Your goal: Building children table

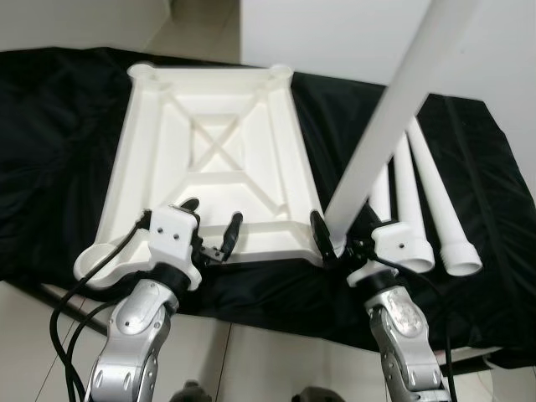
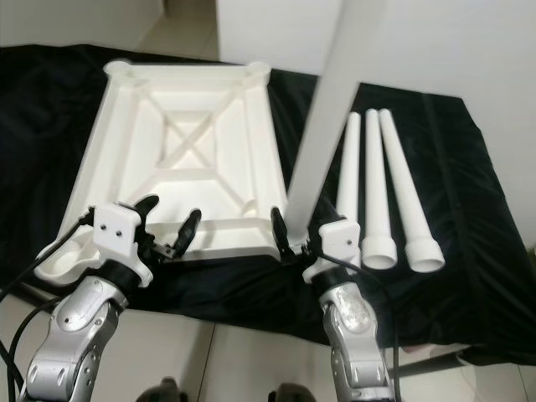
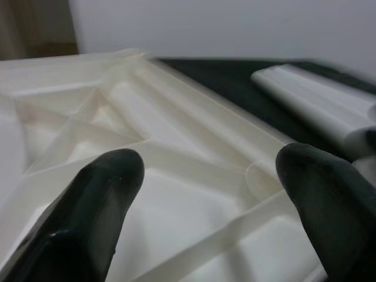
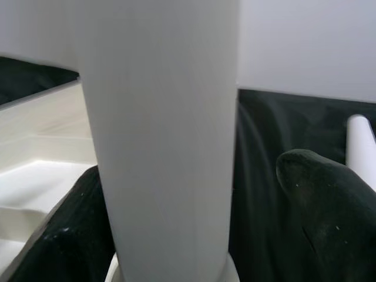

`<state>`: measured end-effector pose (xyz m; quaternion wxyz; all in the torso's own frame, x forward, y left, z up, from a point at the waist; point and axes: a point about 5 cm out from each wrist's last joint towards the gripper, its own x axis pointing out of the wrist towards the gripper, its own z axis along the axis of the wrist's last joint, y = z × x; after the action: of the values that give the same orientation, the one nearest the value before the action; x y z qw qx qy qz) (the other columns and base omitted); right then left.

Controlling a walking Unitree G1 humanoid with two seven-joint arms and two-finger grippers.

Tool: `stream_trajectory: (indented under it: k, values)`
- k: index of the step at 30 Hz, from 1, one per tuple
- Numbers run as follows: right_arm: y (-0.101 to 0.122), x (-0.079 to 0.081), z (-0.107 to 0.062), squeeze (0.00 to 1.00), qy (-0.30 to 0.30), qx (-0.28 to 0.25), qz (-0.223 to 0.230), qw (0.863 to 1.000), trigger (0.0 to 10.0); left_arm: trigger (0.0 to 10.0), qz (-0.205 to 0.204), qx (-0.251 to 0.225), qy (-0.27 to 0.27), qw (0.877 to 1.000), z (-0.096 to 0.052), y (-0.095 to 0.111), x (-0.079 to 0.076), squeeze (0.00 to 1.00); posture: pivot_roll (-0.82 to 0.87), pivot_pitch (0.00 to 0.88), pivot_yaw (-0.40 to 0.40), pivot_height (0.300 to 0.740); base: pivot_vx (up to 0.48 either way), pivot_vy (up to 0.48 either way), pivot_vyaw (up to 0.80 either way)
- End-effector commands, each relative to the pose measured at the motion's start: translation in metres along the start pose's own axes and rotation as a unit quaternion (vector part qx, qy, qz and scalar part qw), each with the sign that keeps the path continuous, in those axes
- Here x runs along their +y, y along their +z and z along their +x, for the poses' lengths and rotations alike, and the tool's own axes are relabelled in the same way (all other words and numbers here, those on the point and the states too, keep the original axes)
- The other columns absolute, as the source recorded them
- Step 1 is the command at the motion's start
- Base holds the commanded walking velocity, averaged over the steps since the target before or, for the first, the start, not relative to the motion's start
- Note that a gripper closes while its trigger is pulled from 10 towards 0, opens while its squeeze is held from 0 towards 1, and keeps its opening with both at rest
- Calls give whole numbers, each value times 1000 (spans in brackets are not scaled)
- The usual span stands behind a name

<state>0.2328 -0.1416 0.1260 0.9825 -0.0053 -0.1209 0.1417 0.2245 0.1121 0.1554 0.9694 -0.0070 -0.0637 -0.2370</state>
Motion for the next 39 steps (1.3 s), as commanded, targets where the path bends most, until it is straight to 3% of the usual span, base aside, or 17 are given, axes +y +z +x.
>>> stream_trajectory:
  k: [1, 20, 21, 22, 23, 24, 25, 32, 38, 39]
  values:
    - [0, 0, 3, 0, -2, 1, 5, 1000, 10000, 10000, 4, 10, 6, 1000, -6, -2, 5, 0, 84, 61, -21, 740, 0, 0, 0]
    - [-2, 2, 3, 0, 13, 7, 6, 1000, 10000, 10000, -12, -1, 1, 1000, -7, 0, 1, 0, 86, 69, -26, 740, 0, 0, 0]
    - [-2, 3, 3, 0, 16, 8, 6, 1000, 10000, 10000, -12, 5, -8, 1000, -7, -2, -1, 0, 86, 69, -26, 740, 0, 0, 0]
    - [-2, 4, 9, 0, 33, 11, 7, 999, 10000, 10000, 5, 37, -83, 996, -7, -10, -7, 0, 71, 79, -34, 740, 0, 0, 0]
    - [-2, 4, 9, 0, 33, 11, 7, 999, 10000, 10000, 5, 37, -83, 996, -7, -10, -7, 0, 71, 79, -34, 740, 0, 0, 0]
    - [-1, 4, 18, 0, 50, 14, 5, 999, 10000, 10000, 18, 85, -174, 981, -6, -22, -11, 0, 62, 81, -36, 740, 0, 0, 0]
    - [0, 4, 21, 0, 49, 16, 9, 999, 10000, 10000, 24, 95, -193, 976, -5, -25, -11, 0, 62, 81, -36, 740, 0, 0, 0]
    - [1, -3, 34, 0, 31, 19, 6, 999, 10000, 10000, 37, 101, -212, 971, 5, -33, -10, 0, 17, 83, -9, 740, 0, 0, 0]
    - [-3, -6, 44, 0, 37, 43, -32, 998, 10000, 10000, 22, 99, -209, 973, 12, -36, -19, 0, -7, 76, 19, 740, 0, 0, 0]
    - [-2, -6, 47, 0, 60, 35, -48, 996, 10000, 10000, 16, 99, -203, 974, 16, -35, -23, 0, -5, 72, 24, 740, 0, 0, 0]
